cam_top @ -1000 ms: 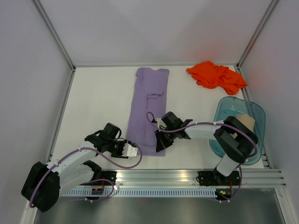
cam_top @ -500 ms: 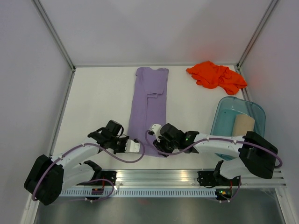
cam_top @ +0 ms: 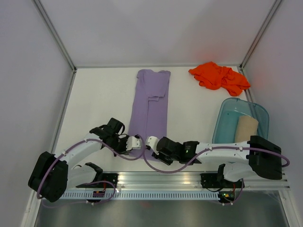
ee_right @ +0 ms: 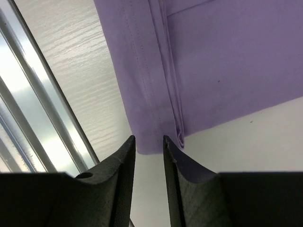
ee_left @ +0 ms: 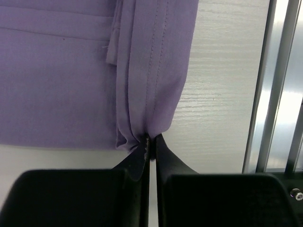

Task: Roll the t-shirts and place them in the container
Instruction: Roll the tshirt

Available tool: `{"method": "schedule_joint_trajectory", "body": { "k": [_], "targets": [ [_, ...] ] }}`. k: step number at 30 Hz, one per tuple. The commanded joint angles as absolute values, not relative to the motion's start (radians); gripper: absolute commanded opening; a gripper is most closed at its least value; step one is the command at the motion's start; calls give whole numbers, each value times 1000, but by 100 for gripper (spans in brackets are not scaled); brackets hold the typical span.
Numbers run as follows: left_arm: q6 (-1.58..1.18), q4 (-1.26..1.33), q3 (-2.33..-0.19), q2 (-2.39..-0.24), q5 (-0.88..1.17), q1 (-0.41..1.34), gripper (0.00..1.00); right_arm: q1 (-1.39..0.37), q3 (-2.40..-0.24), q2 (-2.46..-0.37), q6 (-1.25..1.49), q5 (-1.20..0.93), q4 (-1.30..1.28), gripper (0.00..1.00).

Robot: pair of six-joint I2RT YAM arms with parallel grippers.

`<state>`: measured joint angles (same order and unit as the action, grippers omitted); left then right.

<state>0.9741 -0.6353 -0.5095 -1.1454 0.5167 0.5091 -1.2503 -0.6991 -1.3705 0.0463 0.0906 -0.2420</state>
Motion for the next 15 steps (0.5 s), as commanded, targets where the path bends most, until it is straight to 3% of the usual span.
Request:
{"method": "schedule_joint_trajectory", "body": {
  "k": [1, 4, 8, 12, 15],
  "targets": [
    [917, -712, -572, -1149, 586, 477, 2, -1296, -698, -1324, -31, 149, -241, 36],
    [916, -752, -606, -1169, 610, 453, 2, -1336, -686, -1304, -63, 193, -238, 35],
    [911, -779, -621, -1175, 618, 437, 2, -1341, -637, -1107, -89, 278, -223, 36],
    [902, -788, -632, -1181, 640, 434, 2, -1344, -499, -944, -163, 108, -69, 54],
    [897, -788, -647, -1209, 638, 434, 2, -1351, -523, -1032, -199, 95, -60, 55]
  ]
}}
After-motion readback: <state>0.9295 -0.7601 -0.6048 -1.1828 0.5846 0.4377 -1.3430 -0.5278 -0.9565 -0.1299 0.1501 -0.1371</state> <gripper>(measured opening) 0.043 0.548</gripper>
